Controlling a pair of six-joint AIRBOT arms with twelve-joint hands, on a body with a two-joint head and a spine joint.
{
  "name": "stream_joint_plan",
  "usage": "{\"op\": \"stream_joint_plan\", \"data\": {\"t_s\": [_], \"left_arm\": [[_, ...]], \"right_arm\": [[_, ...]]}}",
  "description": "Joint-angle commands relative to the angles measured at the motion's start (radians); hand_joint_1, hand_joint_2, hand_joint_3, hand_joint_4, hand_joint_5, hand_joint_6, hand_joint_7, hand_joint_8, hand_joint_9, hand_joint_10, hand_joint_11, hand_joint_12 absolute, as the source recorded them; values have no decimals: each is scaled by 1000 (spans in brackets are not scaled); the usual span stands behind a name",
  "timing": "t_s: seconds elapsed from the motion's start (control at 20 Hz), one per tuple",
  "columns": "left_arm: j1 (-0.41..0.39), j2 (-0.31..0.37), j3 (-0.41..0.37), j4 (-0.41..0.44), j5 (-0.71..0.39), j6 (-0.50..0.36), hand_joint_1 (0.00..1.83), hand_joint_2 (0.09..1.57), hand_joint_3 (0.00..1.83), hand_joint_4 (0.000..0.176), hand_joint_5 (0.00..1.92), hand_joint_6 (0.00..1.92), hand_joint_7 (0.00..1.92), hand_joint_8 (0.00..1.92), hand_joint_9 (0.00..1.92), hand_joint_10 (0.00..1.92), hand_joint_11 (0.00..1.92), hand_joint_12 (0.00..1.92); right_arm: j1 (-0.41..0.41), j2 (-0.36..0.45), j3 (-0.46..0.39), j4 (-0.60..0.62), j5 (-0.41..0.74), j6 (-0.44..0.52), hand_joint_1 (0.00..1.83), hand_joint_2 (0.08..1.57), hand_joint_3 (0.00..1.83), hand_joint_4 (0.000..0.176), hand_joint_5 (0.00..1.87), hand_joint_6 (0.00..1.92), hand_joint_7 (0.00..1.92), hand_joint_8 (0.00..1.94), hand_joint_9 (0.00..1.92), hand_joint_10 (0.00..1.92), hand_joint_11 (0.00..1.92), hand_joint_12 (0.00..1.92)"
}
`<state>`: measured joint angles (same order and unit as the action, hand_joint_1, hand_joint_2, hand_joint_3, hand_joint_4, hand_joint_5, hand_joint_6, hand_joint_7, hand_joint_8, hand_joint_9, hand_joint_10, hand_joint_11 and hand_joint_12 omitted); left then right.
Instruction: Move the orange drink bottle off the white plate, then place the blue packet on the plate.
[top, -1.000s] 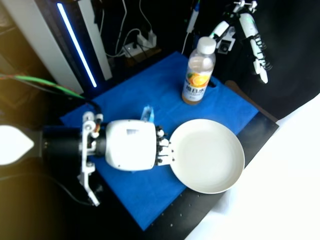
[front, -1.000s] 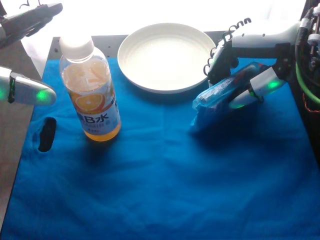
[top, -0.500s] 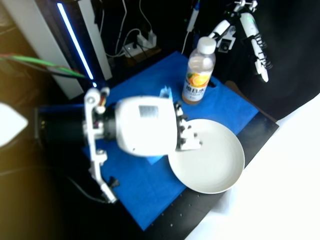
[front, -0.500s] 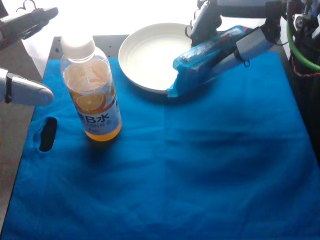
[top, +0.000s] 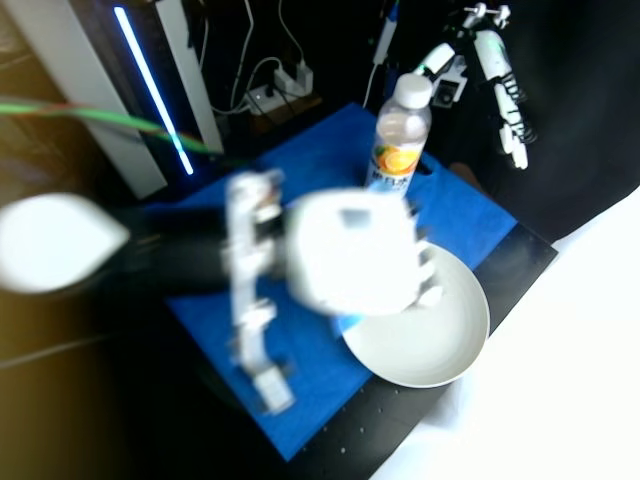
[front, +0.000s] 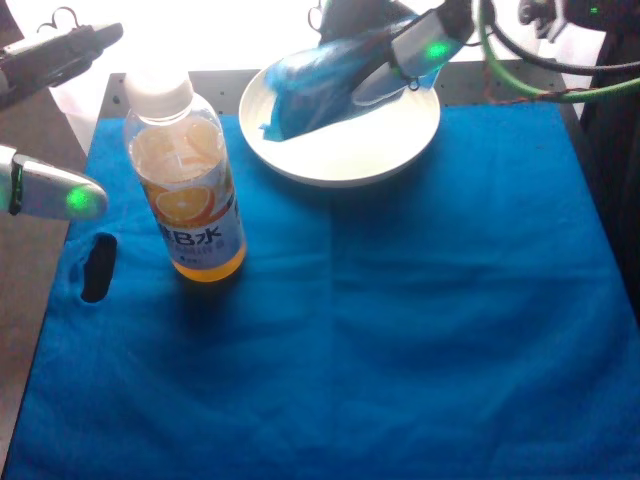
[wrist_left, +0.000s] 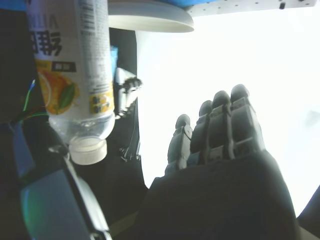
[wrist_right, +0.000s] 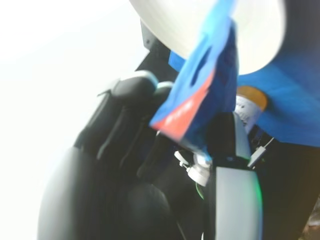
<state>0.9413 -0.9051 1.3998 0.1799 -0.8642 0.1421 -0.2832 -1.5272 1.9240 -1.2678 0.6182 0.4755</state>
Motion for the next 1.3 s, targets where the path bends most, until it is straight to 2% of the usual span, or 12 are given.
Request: {"op": "stream_joint_plan", "data": {"t_s": [0.0, 0.15, 0.25, 0.45, 0.5, 0.6, 0.7, 0.85, 1.0, 1.1, 1.2, 1.25], "left_arm": [[-5, 6, 1, -44, -115, -6, 691, 670, 12, 175, 0, 0, 0, 0, 0, 0, 0, 0], [-5, -2, 2, -45, -128, -6, 684, 700, 19, 114, 0, 0, 0, 0, 0, 0, 0, 0], [-5, -5, 2, -45, -132, -6, 705, 701, 14, 166, 0, 0, 0, 0, 0, 0, 0, 0], [-6, -14, 2, -49, -148, -7, 685, 712, 11, 138, 0, 0, 0, 0, 0, 0, 0, 0], [-6, -14, 2, -49, -151, -7, 698, 715, 11, 155, 0, 0, 0, 0, 0, 0, 0, 0], [-6, -15, 1, -50, -157, -8, 710, 696, 0, 172, 0, 0, 0, 0, 0, 0, 0, 0], [-7, -15, 0, -52, -163, -9, 707, 691, 0, 175, 0, 0, 0, 0, 0, 0, 0, 0], [-7, -15, -2, -54, -173, -10, 676, 672, 0, 176, 0, 0, 0, 0, 0, 0, 0, 0], [-7, -15, -6, -55, -179, -11, 639, 672, 0, 176, 0, 0, 0, 0, 0, 0, 0, 0], [-9, -15, -9, -55, -180, -11, 655, 670, 0, 176, 0, 0, 0, 0, 0, 0, 0, 0], [-8, -14, -11, -55, -182, -11, 658, 653, 0, 176, 0, 0, 0, 0, 0, 0, 0, 0], [-9, -14, -11, -55, -183, -12, 658, 653, 0, 176, 0, 0, 0, 0, 0, 0, 0, 0]], "right_arm": [[14, -3, 19, 69, 8, 4, 1185, 1051, 1, 0, 1125, 718, 913, 1939, 1033, 1920, 1138, 1920], [14, -48, 83, 70, -10, 4, 1173, 1049, 0, 0, 1136, 703, 964, 1941, 1135, 1921, 1263, 1921], [14, -54, 101, 69, -28, 4, 1164, 1058, 1, 0, 1114, 741, 904, 1915, 1013, 1921, 1090, 1921], [14, -71, 133, 69, -58, 4, 1159, 1086, 0, 0, 1048, 852, 796, 1900, 917, 1921, 1024, 1921], [14, -76, 139, 69, -64, 4, 1158, 1087, 0, 0, 1044, 858, 791, 1903, 929, 1921, 1054, 1921], [13, -87, 155, 71, -76, 4, 1131, 1109, 2, 0, 997, 939, 725, 1711, 580, 1921, 592, 1921], [7, -104, 171, 76, -82, 4, 1122, 1111, 0, 0, 994, 946, 733, 1680, 622, 1916, 655, 1921], [-12, -138, 209, 90, -82, 4, 1171, 1082, 0, 0, 1055, 837, 950, 1853, 1021, 1921, 1031, 1921], [-39, -159, 234, 99, -82, 18, 1183, 1055, 0, 0, 1116, 733, 754, 1563, 639, 1875, 625, 1921], [-55, -164, 245, 99, -82, 41, 1160, 1068, 2, 0, 1086, 789, 733, 1447, 556, 1742, 462, 1921], [-67, -173, 258, 87, -82, 63, 1240, 1109, 2, 0, 1120, 586, 913, 1246, 584, 1104, 288, 1682], [-71, -173, 261, 87, -82, 69, 1240, 1109, 2, 0, 1120, 586, 913, 1246, 584, 1104, 288, 1682]]}}
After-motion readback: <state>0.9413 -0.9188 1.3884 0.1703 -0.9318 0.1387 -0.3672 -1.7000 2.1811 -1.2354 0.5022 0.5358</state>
